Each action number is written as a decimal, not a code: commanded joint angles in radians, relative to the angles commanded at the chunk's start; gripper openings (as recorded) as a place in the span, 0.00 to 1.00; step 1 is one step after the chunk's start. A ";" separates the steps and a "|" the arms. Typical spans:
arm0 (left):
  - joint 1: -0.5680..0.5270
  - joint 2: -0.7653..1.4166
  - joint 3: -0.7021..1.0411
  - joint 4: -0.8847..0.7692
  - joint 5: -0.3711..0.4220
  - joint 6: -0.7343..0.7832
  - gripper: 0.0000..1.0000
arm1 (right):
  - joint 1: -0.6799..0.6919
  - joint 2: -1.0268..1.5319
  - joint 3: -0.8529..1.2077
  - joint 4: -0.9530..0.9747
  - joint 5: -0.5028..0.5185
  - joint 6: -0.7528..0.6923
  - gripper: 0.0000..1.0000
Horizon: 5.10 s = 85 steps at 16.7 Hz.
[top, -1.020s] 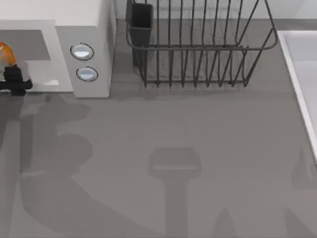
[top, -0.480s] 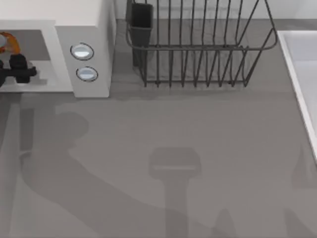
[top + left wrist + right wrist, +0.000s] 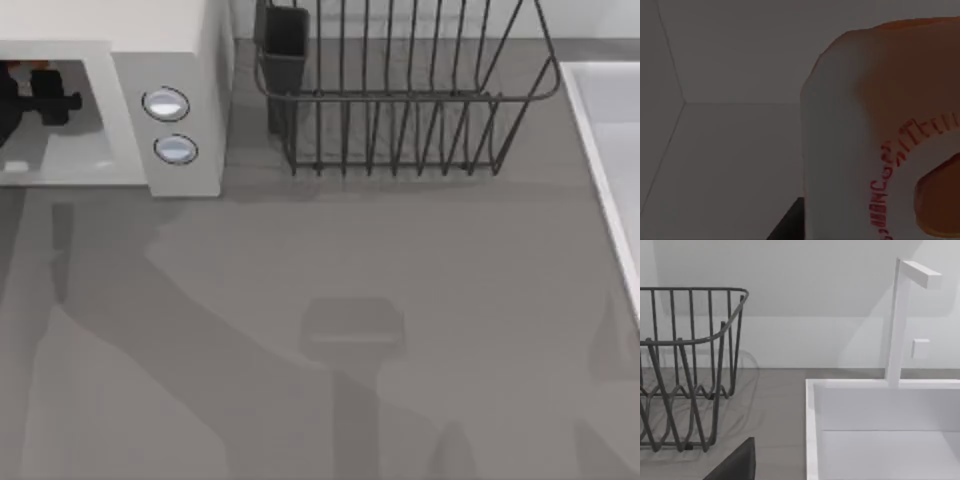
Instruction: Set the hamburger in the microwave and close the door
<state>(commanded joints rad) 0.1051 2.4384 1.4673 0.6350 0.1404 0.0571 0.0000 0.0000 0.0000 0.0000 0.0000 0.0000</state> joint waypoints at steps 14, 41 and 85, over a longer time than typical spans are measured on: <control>-0.009 0.050 0.077 -0.043 -0.006 -0.004 0.53 | 0.000 0.000 0.000 0.000 0.000 0.000 1.00; 0.097 -0.351 -0.680 0.292 0.059 0.025 1.00 | 0.000 0.000 0.000 0.000 0.000 0.000 1.00; 0.077 -1.438 -1.085 -0.273 0.033 0.015 1.00 | 0.000 0.000 0.000 0.000 0.000 0.000 1.00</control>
<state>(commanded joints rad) 0.1823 1.0007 0.3826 0.3620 0.1735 0.0716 0.0000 0.0000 0.0000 0.0000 0.0000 0.0000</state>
